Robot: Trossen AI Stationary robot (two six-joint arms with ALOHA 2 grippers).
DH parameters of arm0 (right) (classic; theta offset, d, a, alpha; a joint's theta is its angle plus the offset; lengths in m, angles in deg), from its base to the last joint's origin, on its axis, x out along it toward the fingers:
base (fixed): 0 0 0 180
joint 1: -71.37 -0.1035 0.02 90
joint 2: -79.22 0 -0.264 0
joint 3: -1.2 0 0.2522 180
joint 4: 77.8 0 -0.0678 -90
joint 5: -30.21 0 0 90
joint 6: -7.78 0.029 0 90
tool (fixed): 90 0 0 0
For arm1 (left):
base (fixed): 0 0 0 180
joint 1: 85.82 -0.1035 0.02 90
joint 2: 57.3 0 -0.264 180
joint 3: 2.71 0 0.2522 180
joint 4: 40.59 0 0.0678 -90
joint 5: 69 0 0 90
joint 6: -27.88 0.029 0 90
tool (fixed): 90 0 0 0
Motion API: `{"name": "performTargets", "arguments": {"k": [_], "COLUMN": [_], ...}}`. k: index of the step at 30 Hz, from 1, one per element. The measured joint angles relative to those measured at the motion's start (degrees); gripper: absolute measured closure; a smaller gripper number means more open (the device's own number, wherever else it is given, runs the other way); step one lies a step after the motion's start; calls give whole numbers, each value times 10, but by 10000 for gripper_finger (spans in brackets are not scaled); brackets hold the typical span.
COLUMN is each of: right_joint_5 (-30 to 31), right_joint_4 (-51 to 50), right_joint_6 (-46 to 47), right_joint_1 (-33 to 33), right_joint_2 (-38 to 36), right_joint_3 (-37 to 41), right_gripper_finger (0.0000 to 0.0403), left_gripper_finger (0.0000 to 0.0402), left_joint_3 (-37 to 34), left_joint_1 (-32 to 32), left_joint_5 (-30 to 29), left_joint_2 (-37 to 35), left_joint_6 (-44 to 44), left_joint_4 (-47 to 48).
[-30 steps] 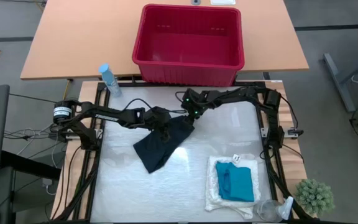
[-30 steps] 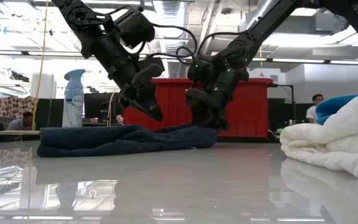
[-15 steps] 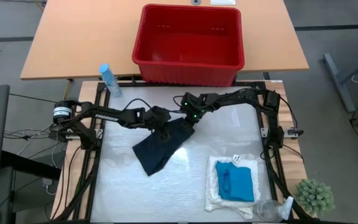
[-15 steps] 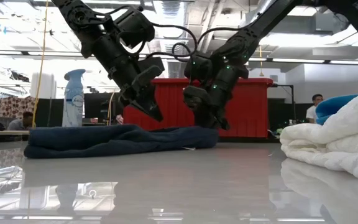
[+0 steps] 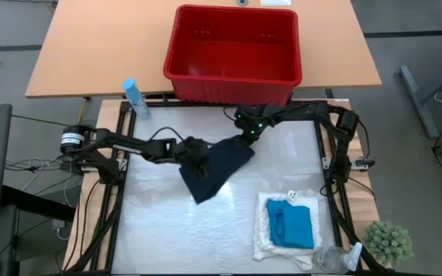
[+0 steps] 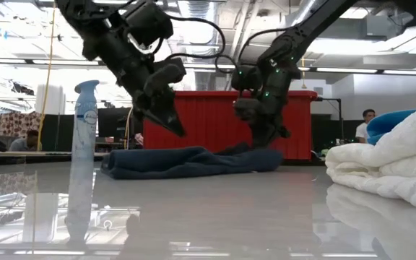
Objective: Fold laundry
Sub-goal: Fold the dark blue shorts
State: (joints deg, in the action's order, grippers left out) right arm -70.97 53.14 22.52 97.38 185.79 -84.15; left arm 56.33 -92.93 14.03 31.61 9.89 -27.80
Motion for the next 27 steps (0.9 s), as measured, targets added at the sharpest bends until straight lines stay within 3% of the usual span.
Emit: {"name": "performTargets", "arguments": {"k": [5,19,27], "right_joint_5": [-1,-7,-10], "right_joint_4": [-14,-24,-39], "right_joint_6": [-1,18,38], "right_joint_1": [-1,-47,-76], "right_joint_2": [-21,-50,-54], "right_joint_3": [0,-1,-17], "right_gripper_finger": [394,394,394], "left_gripper_finger": [401,401,402], "left_joint_3": [-31,-30,-27], "left_joint_1": [8,5,4], "left_joint_5": [-8,23,32], "left_joint_2": [35,159,171], "left_joint_6": [-25,-39,-38], "left_joint_4": [-129,-194,-207]}}
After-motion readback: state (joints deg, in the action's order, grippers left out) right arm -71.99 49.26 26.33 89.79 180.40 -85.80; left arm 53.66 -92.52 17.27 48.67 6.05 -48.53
